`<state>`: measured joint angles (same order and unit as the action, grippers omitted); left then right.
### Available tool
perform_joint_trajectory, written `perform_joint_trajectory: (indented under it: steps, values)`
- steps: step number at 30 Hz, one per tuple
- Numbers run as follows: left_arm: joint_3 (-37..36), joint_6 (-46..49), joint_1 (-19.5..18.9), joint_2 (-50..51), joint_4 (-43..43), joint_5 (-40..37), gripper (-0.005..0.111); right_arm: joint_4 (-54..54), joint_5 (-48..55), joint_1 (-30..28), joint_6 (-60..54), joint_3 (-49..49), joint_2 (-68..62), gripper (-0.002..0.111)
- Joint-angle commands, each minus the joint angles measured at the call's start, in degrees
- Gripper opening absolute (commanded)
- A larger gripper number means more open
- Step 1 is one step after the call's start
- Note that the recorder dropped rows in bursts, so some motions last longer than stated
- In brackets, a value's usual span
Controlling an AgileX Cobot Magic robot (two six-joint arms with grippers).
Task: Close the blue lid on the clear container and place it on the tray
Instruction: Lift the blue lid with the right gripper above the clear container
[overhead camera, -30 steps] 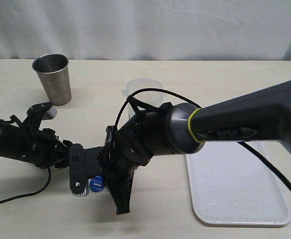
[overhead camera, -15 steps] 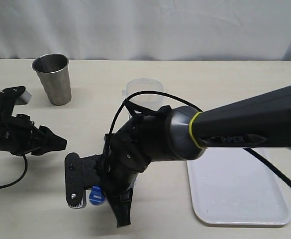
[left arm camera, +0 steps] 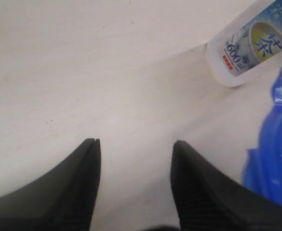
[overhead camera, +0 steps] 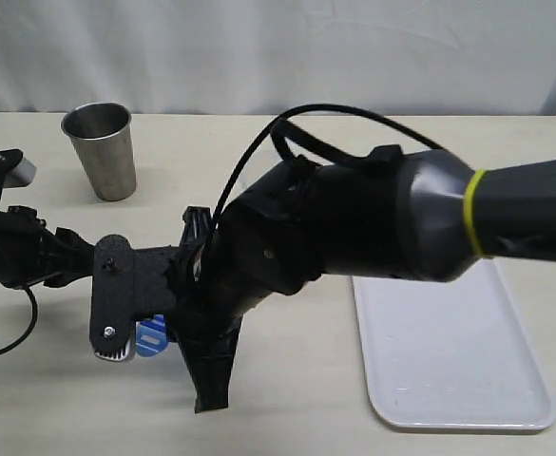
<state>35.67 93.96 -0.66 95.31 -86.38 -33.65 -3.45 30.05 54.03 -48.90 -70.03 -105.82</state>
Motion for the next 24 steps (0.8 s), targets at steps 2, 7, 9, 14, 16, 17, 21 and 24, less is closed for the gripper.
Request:
perform_joint_trajectory:
  steps: [2, 7, 9, 14, 16, 17, 21, 24]
  values:
    - [-0.2, -1.1, -0.1, -0.4, -1.6, 3.4, 0.05, -10.6, 1.5, 0.1, -8.9, 0.0, 4.5, 0.004]
    - [-0.3, -1.2, -0.1, -0.4, -1.7, 4.0, 0.046, -11.5, -0.3, -0.2, -8.1, 0.0, 7.7, 0.004]
    - [-0.3, -1.2, -0.1, -0.4, -1.1, 4.3, 0.035, -11.5, -1.6, -0.6, -7.8, 0.0, 9.0, 0.004]
    - [-0.3, -1.2, -0.1, -0.4, -0.9, 4.9, 0.006, -13.8, -5.1, -2.2, -7.2, 0.0, 11.9, 0.004]
    - [-0.3, -1.2, -0.1, -0.4, -0.9, 4.9, 0.0, -15.7, -7.3, -3.3, -7.1, 0.0, 13.2, 0.004]
    - [-0.3, -1.2, -0.1, -0.4, -0.9, 4.9, 0.0, -16.5, -8.5, -4.0, -6.6, 0.0, 13.7, 0.004]
    - [-0.3, -1.2, -0.1, -0.4, -0.9, 4.7, 0.0, -22.6, -12.3, -7.3, -5.7, 0.0, 15.5, 0.004]
    - [-0.3, -1.0, -0.1, -0.4, -1.0, 3.8, 0.0, -31.6, -13.2, -10.8, -5.7, 0.0, 16.2, 0.004]
